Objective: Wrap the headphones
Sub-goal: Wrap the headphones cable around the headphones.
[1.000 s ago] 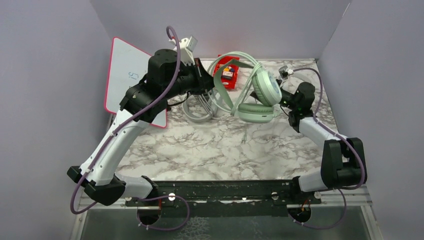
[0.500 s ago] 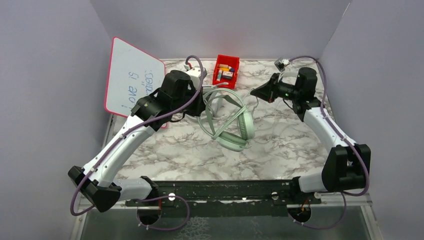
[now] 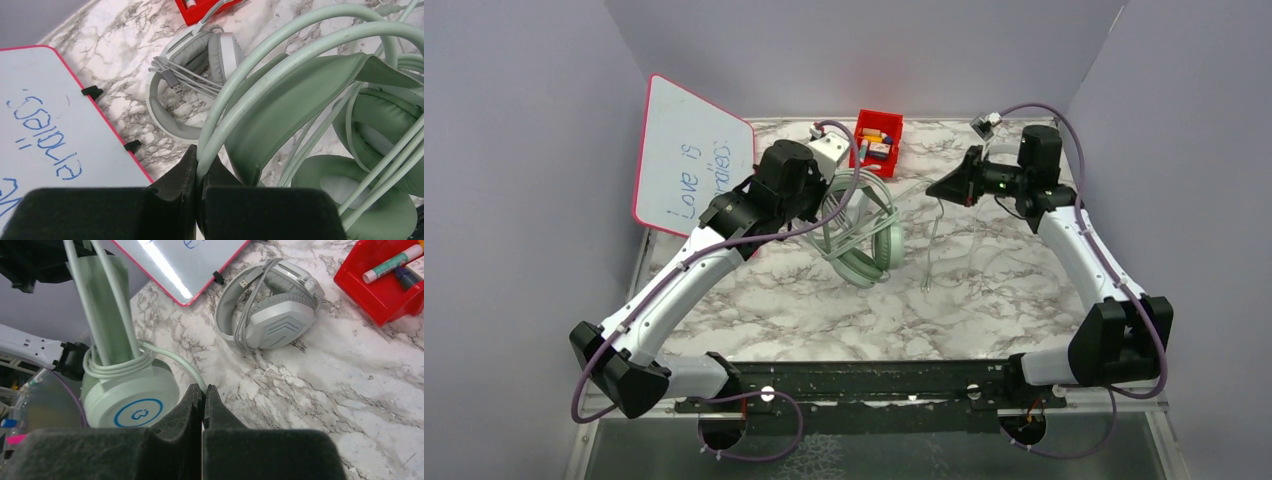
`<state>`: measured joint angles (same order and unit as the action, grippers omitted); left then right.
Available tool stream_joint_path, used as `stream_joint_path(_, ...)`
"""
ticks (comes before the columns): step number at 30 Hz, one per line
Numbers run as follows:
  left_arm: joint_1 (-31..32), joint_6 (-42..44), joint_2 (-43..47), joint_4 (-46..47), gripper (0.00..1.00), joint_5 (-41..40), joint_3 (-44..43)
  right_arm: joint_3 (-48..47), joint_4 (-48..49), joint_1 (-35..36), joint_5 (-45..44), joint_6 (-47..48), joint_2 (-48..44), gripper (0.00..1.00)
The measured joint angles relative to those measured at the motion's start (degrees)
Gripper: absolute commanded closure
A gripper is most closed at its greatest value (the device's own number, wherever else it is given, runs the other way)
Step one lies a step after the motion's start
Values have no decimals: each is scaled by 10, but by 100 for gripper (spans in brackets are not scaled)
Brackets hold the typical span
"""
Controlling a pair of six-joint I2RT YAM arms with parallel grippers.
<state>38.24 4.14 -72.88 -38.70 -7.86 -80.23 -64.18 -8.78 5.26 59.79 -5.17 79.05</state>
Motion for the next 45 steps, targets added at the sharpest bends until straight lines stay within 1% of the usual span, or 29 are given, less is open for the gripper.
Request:
stream_joint_path(7, 9, 26, -8, 36, 100, -60, 11, -54, -33, 20, 16, -23, -2, 100)
stream_joint_path(17, 14, 30, -9, 103, 100, -155, 43, -57, -51, 38, 20, -73, -37, 100)
stream_joint_path(21, 18, 28, 11, 130, 100, -184, 63, -52, -51, 38, 18, -93, -57, 100)
stream_joint_path(24, 17, 23, 24, 138, 100, -198, 75, -44, -49, 38, 19, -111, -70, 100)
stream_joint_path(30, 18, 4, 16, 149, 100, -204, 75, -41, -49, 43, 23, -139, -81, 100)
stream_joint_path(34, 23, -6, -1, 156, 100, -205, 68, -51, -50, 64, 21, -155, -80, 100)
stream_joint_path(38, 34, -16, -10, 165, 100, -218, 67, -76, -50, 103, 8, -174, -65, 100)
stream_joint_path(41, 41, -29, -12, 172, 100, -238, 67, -79, -41, 133, -8, -204, -57, 100)
stream_joint_path(45, 46, -57, -17, 186, 100, -265, 66, -79, -17, 155, -30, -250, -48, 100)
